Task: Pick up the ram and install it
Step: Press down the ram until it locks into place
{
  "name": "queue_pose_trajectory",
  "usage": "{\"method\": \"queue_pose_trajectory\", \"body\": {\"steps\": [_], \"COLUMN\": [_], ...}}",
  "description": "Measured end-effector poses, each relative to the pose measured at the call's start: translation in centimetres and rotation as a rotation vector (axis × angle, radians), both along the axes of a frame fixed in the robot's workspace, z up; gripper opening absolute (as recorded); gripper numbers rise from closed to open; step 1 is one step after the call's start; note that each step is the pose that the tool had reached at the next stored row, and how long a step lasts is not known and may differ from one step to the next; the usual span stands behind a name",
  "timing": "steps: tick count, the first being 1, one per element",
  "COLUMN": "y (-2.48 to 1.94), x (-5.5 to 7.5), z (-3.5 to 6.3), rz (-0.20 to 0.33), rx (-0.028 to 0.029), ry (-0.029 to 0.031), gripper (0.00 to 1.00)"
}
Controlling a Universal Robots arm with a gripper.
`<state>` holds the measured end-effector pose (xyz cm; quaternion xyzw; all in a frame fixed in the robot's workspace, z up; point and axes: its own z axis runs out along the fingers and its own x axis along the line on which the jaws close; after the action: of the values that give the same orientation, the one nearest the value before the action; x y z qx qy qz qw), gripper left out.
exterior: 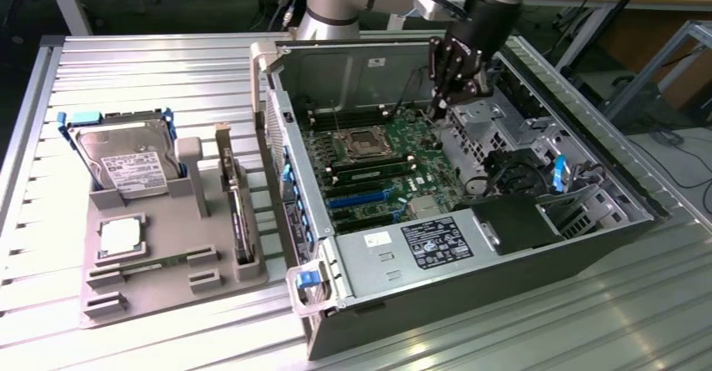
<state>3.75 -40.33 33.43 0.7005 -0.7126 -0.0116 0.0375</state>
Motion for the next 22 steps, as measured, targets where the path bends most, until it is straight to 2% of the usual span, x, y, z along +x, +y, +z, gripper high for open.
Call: {"method": "queue_pose_trajectory", "body": {"steps": [6,9,12,14,16,20,22], "y": [0.0,0.0,0.0,0.0,0.0,0.0,0.0], "x": [0.0,0.0,0.0,0.0,0.0,0.0,0.0], "z": [-0.47,-0.8,-1.26,-1.39,-1.28,-0.31,-0.27], "rz": [-0.139,-0.24,-0.378,-0.447,-0.474,-0.553,-0.582], "rx": [0.0,-0.0001,-0.0001,-0.0005,-0.0003,-0.0006,-0.0003], "ry": [0.0001,0.0,0.0,0.0,0.0,0.0001,0.0001], "gripper": [0.11,0.11,0.11,0.11,0.11,0.11,0.11]}}
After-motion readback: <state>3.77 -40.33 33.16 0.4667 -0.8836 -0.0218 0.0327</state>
